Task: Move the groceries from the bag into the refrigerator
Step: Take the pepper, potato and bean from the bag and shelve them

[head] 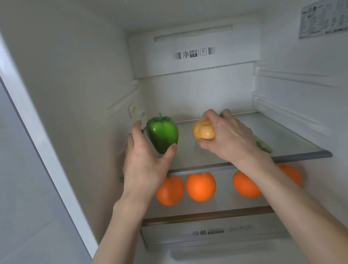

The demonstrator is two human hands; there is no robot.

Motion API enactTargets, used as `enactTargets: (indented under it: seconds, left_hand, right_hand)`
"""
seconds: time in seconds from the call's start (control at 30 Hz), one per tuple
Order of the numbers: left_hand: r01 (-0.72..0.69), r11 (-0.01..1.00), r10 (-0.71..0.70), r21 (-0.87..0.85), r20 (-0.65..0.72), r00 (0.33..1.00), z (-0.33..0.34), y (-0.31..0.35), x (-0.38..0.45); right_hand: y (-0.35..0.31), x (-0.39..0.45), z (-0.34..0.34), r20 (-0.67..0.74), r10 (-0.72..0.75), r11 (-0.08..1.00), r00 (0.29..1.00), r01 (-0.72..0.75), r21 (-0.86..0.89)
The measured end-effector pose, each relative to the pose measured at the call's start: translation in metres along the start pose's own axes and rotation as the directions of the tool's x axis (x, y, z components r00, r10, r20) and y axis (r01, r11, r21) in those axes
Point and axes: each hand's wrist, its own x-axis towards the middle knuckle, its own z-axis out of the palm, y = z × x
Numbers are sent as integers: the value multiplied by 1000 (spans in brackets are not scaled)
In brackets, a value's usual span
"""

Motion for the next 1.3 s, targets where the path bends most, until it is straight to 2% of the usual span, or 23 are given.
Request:
enactTargets:
  seconds: [0.33,0.5,0.63,0.8,1.03,1.3]
  left_hand:
    - [8,999,-8,45,-1,1000,1,1,-9]
    - [-13,998,13,68,-4,1000,-3,5,-15]
    - [-93,986,97,136,-20,995,-11,8,-30]
    - [-178,980,181,90,-28,983,-23,12,-49]
    - [-316,948,312,18,113,943,-49,17,-90]
    - [-503,862,503,-60,231,833,-55,22,-154]
  right_hand:
    - [1,-7,-3,0,54,999,999,-54,-2]
    - [4,-19,-11,-98,65,998,993,-66,-13]
    - [5,-46,-16,-212,68,998,975,-64,24]
    - [0,-94,-32,-306,60,998,950,-53,33]
    - [-17,-180,-54,-346,27,975,938,-101,-199]
    - [-27,-295,-76,-335,110,918,936,-225,-327]
